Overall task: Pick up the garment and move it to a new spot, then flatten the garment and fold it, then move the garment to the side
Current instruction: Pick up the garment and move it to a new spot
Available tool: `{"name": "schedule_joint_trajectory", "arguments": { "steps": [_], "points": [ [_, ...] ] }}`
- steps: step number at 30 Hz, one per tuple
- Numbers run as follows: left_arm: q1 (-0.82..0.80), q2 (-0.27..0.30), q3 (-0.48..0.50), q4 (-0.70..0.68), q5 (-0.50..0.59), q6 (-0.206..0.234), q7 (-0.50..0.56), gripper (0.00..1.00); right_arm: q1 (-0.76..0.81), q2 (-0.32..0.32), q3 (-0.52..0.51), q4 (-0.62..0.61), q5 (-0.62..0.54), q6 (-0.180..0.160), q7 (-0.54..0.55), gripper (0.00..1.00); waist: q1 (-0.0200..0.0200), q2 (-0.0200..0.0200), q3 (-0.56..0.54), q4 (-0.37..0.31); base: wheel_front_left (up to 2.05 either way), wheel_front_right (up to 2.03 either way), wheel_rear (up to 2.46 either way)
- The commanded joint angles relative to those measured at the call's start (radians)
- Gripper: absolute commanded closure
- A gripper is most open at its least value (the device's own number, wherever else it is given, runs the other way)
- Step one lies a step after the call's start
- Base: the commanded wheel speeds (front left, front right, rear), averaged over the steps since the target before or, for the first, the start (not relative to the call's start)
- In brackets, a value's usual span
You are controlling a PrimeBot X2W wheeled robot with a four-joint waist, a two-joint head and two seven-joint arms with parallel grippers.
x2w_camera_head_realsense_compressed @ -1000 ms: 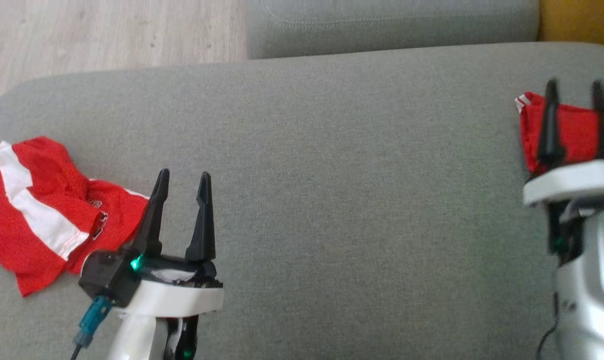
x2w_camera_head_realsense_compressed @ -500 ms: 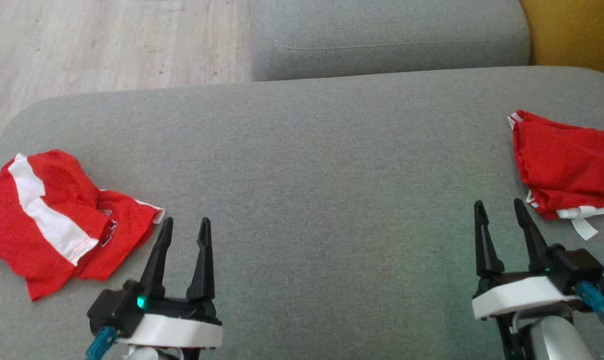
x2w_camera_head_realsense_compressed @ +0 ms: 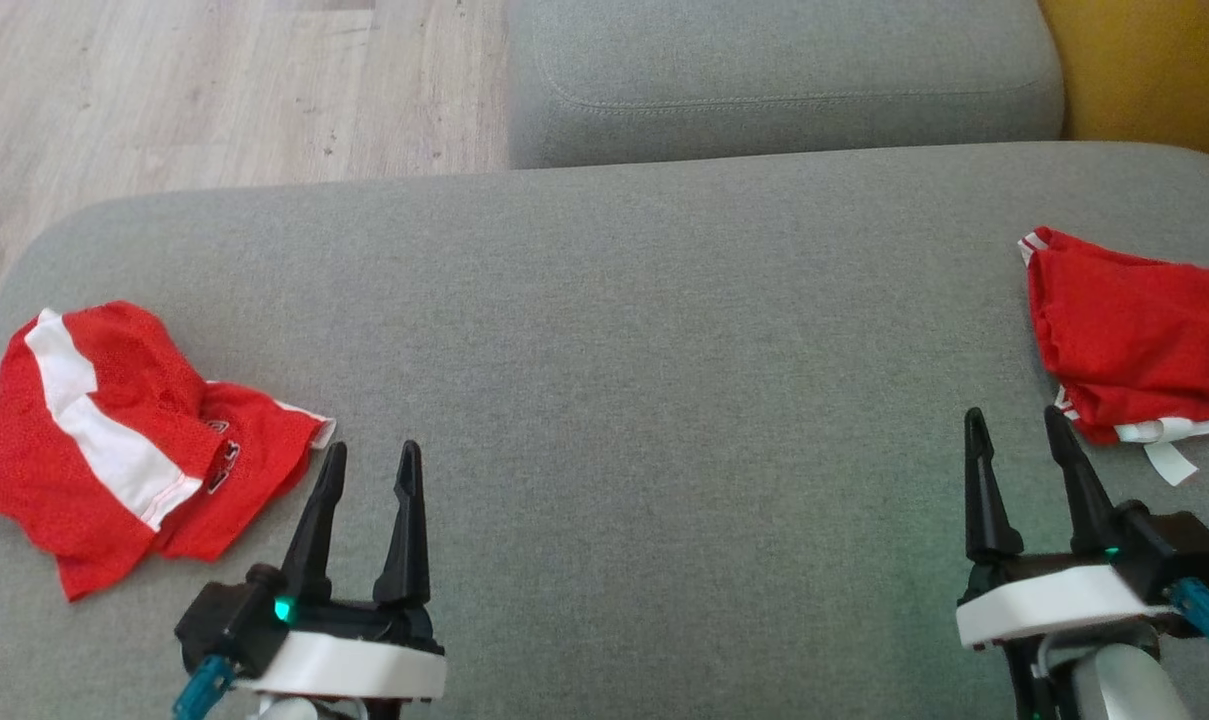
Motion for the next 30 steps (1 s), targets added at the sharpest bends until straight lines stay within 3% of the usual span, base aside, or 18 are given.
{"name": "schedule_joint_trajectory", "arguments": {
  "steps": [1, 12, 20, 30],
  "points": [
    [-0.029, 0.001, 0.024, -0.033, 0.002, 0.002, -0.008, 0.0, -0.024, -0.003, 0.02, -0.037, 0.005, -0.001, -0.014, 0.0, 0.0, -0.0001, -0.001, -0.001, 0.0, 0.0, 0.0],
    [-0.023, 0.001, 0.021, -0.031, 0.008, 0.002, -0.008, 0.0, -0.026, -0.003, 0.003, -0.024, 0.013, -0.001, -0.014, 0.0, 0.0, -0.0001, -0.018, 0.003, 0.0, 0.0, 0.0],
    [-0.026, 0.001, 0.036, -0.022, 0.013, 0.002, -0.008, 0.0, -0.015, -0.003, 0.061, -0.015, 0.012, -0.001, -0.014, 0.0, 0.0, -0.0001, -0.02, 0.085, 0.0, 0.0, 0.0],
    [-0.013, 0.001, 0.075, -0.022, 0.035, 0.002, -0.008, 0.0, -0.007, -0.003, 0.12, 0.001, 0.04, -0.001, -0.014, 0.0, 0.0, -0.0001, -0.048, 0.252, 0.0, 0.0, 0.0]
  ]
}}
